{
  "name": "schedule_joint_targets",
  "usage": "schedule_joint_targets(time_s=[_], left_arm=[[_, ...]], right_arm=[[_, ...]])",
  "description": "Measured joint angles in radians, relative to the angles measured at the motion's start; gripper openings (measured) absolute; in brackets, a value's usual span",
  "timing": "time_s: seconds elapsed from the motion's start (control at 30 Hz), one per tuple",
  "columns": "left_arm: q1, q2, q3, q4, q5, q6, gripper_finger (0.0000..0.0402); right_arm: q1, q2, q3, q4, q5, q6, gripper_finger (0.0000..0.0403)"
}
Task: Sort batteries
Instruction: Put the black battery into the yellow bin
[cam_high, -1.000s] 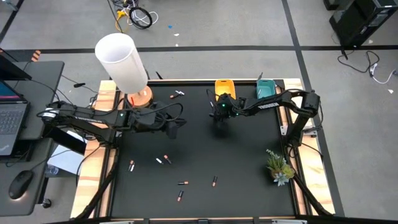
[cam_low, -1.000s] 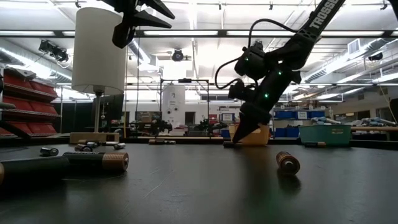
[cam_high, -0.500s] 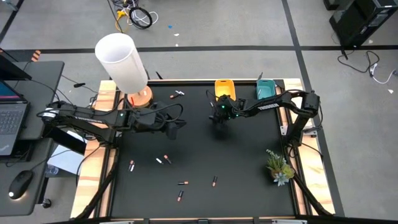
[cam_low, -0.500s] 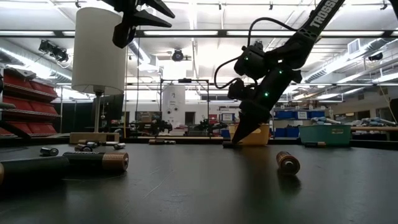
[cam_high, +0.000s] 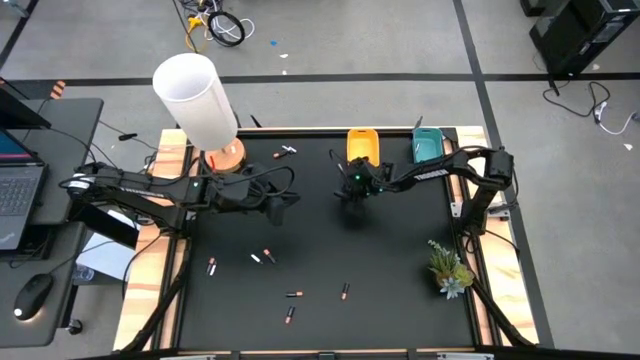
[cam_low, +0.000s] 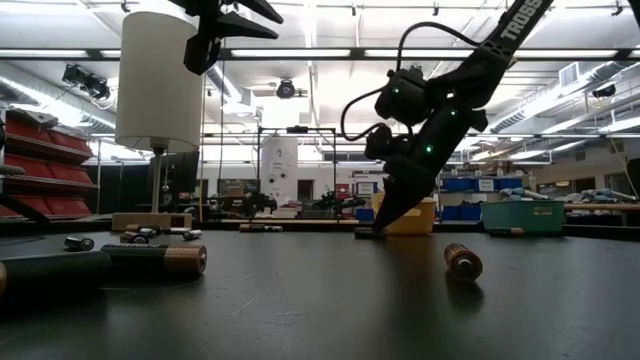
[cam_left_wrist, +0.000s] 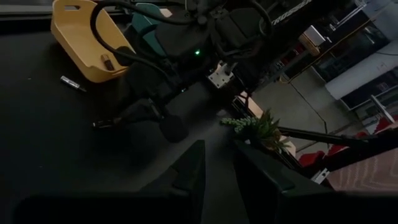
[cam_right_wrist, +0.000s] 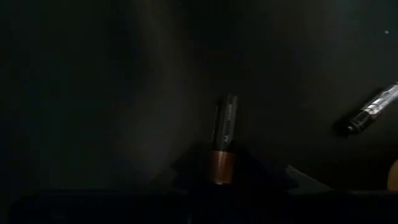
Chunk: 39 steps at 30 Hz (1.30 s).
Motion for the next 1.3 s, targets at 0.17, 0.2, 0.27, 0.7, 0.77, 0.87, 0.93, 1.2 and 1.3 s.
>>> schedule_joint_targets(time_s=[0.17,0.2,0.27,0.7,0.77,0.87,0.93,1.2,1.3], left_arm=[[0.000,0.000,0.000,0.000,0.000,0.000,0.0097],[0.000,0.000,0.000,0.000,0.000,0.001,0.0097],[0.000,0.000,0.000,0.000,0.000,0.001,0.0097],[0.000,0.000,0.000,0.000,0.018,0.000,0.0097],[0.000,0.000,0.000,0.001,0.018,0.000,0.0097],[0.000,0.000,0.000,0.001,0.018,0.000,0.0097],[0.000,0.000,0.000,0.001,0.018,0.000,0.0097],[0.000,0.000,0.000,0.002,0.022,-0.001,0.0097],[0.000,0.000,0.000,0.002,0.034,-0.001,0.0097]], right_arm=[[0.012,0.000,0.000,-0.002,0.000,0.006,0.0110],[0.014,0.000,0.000,-0.003,0.000,0.008,0.0111],[0.017,0.000,0.000,-0.008,0.000,0.009,0.0112],[0.020,0.003,-0.001,-0.020,-0.021,0.011,0.0146],[0.021,0.003,-0.001,-0.030,-0.021,0.024,0.0147],[0.025,0.003,-0.001,-0.053,-0.019,0.027,0.0140],[0.031,0.003,-0.001,-0.065,-0.005,0.026,0.0131],[0.049,0.002,0.000,-0.075,0.049,0.001,0.0080],[0.051,0.002,0.000,-0.069,0.051,-0.001,0.0056]])
